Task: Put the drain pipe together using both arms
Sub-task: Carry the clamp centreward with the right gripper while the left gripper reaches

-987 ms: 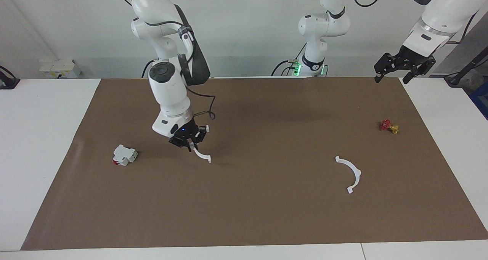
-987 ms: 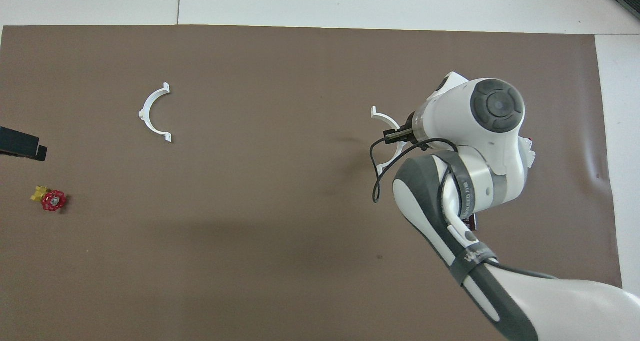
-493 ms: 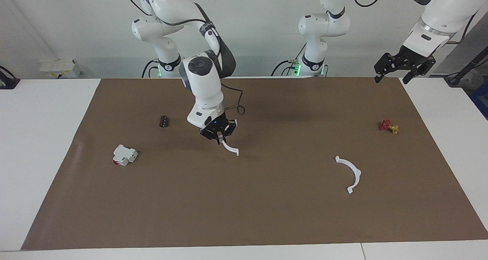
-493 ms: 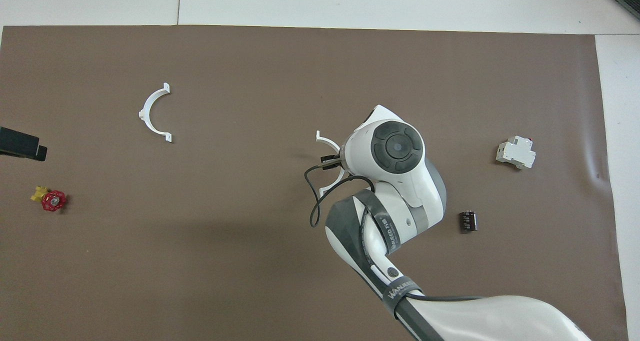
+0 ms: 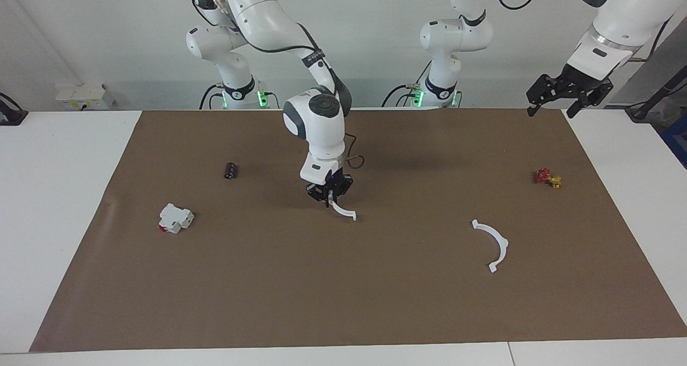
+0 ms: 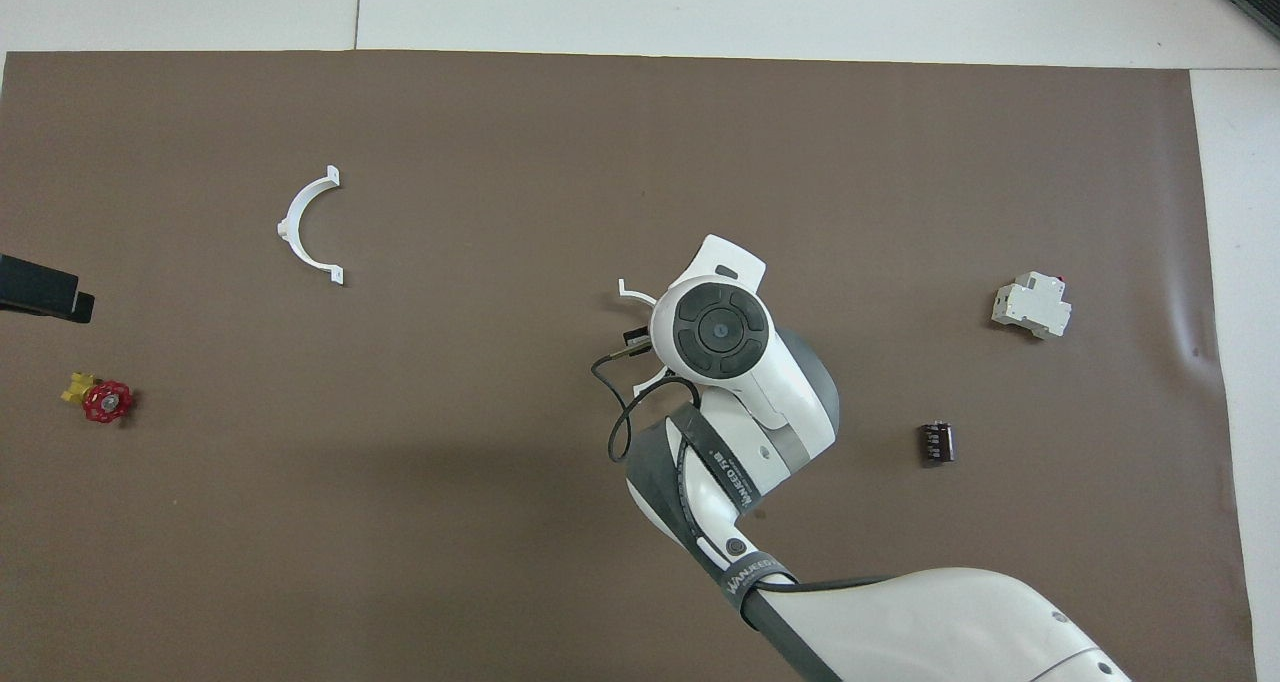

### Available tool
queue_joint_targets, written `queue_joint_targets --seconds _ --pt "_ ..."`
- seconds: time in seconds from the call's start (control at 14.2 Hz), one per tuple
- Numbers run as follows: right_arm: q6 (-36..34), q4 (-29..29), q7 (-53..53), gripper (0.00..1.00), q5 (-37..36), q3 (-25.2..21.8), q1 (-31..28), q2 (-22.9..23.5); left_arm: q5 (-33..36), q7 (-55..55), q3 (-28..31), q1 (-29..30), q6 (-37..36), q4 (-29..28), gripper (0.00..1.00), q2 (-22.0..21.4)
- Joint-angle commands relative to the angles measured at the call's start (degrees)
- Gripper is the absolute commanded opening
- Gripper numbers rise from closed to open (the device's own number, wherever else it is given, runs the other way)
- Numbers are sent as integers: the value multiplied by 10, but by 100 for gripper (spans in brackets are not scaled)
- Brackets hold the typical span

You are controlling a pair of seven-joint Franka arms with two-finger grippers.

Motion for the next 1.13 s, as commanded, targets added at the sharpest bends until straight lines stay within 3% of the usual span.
queue_joint_targets --seconds 0.0,0.21,0.49,0.78,0.85,0.99,1.06 --pt "25 -2 55 0 -13 -1 -5 6 0 -5 -3 4 -12 -7 100 -10" --pt "26 -4 60 0 -19 -1 -1 14 0 -7 -3 3 10 -19 100 -12" --pt "34 -14 56 0 -31 -1 1 14 0 -7 -6 -7 84 -82 100 -35" --pt "57 -32 59 0 -32 -1 0 13 0 -7 -8 -7 154 -124 99 -28" --pt "57 -32 60 8 -31 -1 0 13 0 -7 -8 -5 182 -135 99 -22" --pt "56 -32 61 54 -31 -1 -1 13 0 -7 -8 -6 228 -146 96 10" --pt "55 -31 63 100 -31 -1 0 13 0 -6 -8 -6 239 -145 92 29"
